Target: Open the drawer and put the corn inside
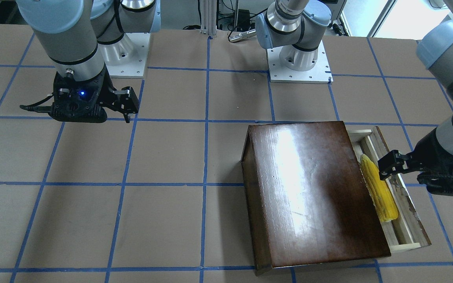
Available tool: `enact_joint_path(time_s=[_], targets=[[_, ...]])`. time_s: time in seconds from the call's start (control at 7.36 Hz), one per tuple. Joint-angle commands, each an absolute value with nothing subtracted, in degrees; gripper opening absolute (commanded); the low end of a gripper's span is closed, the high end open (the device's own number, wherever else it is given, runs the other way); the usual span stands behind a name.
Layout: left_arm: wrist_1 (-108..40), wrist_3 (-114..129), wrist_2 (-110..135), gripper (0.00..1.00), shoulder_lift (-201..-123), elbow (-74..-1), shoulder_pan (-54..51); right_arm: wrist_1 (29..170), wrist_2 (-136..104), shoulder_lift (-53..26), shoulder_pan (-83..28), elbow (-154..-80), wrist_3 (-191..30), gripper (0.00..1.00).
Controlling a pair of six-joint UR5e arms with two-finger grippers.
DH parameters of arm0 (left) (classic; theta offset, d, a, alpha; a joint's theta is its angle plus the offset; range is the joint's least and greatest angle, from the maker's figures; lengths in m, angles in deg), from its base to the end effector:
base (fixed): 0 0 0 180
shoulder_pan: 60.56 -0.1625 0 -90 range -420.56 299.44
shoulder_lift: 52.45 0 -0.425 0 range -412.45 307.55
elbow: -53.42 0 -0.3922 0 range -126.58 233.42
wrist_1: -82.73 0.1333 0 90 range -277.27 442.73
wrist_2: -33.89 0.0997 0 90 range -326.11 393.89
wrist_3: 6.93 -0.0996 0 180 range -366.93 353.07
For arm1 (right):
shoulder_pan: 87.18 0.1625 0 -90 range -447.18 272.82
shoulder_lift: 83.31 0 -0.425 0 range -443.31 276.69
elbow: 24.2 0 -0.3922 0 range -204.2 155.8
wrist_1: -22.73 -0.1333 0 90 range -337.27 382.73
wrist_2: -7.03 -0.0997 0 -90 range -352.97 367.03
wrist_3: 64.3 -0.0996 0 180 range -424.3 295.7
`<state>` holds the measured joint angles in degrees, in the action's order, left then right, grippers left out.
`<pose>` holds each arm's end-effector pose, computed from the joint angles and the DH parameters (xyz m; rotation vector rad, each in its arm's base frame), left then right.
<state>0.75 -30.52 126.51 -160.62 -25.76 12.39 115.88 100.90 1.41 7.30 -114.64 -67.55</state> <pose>0.0594 -0.6328 0.4178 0.1761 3.0896 0.0076 0.1672 -0.5130 0.4429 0.0353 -3.0704 -0.0617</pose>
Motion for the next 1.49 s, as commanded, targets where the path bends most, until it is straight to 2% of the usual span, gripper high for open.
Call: enact_joint_path(time_s=[0.0, 0.54, 0.95, 1.09, 1.36], targets=[[-4.8, -27.8, 126.5, 0.94, -158.5, -22.7, 13.2, 115.8, 100.9, 1.4, 7.3, -114.6, -67.6, 1.00], [-6.6, -14.8, 126.5, 0.95, -153.8, -22.7, 22.4, 115.8, 100.7, 1.4, 7.3, -114.6, -67.6, 1.00], [-6.6, -9.0, 126.6, 0.95, -146.9, -29.1, 27.8, 115.8, 100.8, 1.3, 7.3, -114.6, -67.6, 1.00], [-6.0, -8.1, 126.4, 0.98, -144.8, -31.3, 28.2, 115.8, 100.7, 1.4, 7.3, -114.6, -67.6, 1.00], [-6.2, -8.3, 126.4, 1.00, -143.3, -32.6, 28.3, 115.8, 100.8, 1.3, 7.3, -114.6, -67.6, 1.00]])
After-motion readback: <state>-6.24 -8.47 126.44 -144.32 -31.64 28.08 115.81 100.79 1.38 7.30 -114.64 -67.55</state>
